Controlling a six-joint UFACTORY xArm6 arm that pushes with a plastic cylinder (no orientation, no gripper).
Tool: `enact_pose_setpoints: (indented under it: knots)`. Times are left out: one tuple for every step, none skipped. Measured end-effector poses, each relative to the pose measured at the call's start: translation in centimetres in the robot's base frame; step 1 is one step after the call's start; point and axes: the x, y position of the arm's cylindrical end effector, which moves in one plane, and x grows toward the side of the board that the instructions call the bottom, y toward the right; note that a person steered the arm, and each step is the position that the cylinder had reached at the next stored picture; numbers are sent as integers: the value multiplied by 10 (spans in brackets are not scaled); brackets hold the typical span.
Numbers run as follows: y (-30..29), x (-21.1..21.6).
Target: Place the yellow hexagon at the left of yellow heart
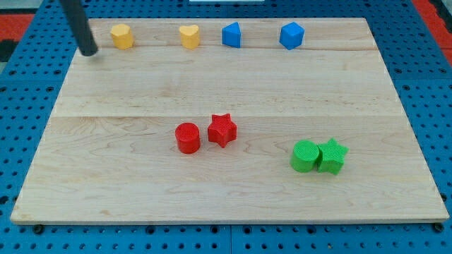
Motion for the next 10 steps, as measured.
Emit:
enact_pose_setpoints:
  knots:
    - [-7, -26]
    - [37, -30]
    - [53, -33]
    - [61, -35]
    - [88, -35]
    - [108, -35]
    - [108, -35]
    - [107, -31]
    - [108, 29]
    - [124, 77]
